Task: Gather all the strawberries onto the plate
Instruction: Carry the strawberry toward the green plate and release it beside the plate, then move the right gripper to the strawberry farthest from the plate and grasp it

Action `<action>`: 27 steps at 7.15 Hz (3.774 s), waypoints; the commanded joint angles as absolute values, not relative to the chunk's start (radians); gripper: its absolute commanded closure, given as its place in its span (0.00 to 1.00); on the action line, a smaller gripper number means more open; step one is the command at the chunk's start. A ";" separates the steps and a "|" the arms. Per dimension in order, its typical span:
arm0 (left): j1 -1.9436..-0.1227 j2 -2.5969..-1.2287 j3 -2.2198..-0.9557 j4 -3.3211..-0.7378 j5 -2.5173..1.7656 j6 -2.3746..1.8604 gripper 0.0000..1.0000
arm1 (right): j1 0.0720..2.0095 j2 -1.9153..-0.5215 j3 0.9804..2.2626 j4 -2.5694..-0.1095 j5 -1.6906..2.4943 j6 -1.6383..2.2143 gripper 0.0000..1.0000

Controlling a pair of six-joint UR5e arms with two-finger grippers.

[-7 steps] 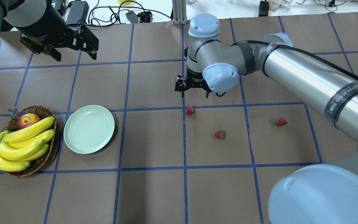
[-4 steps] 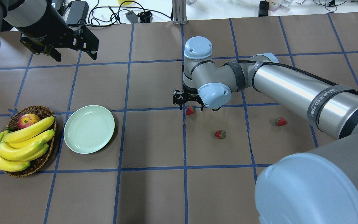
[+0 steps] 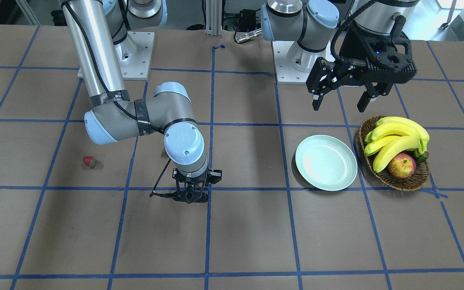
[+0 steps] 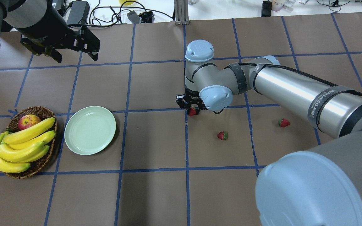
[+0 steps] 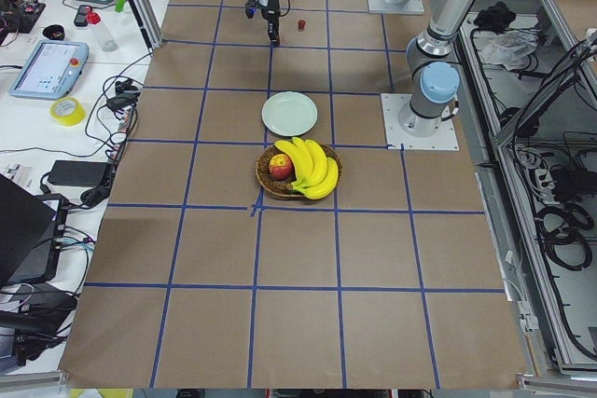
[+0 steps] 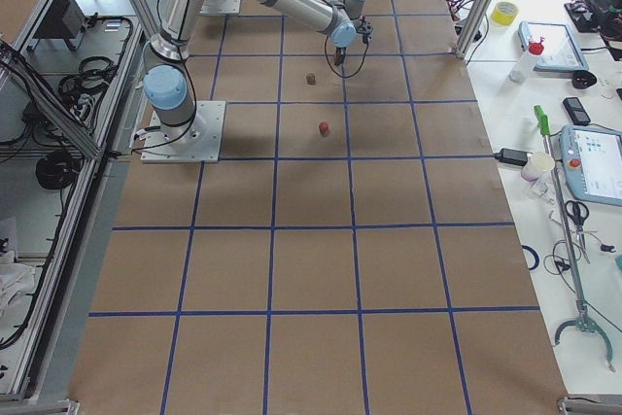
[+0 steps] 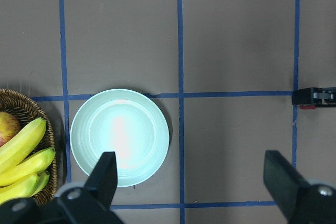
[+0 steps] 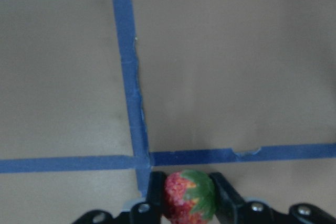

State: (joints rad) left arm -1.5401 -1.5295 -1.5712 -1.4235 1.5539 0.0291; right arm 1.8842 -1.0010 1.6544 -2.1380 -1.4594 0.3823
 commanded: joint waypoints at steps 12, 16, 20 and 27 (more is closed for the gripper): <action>-1.539 -1.529 -1.572 -1.424 1.555 0.035 0.00 | 1.843 -1.196 1.759 -2.034 -1.474 0.402 0.00; -1.539 -1.529 -1.574 -1.424 1.555 0.034 0.00 | 1.753 -1.239 1.965 -2.134 -1.551 0.296 0.02; -1.537 -1.529 -1.575 -1.411 1.554 0.046 0.00 | 1.756 -1.224 2.016 -2.166 -1.517 0.279 0.51; -1.534 -1.577 -1.666 -1.410 1.557 0.029 0.00 | 1.878 -1.137 1.827 -2.175 -1.278 0.378 1.00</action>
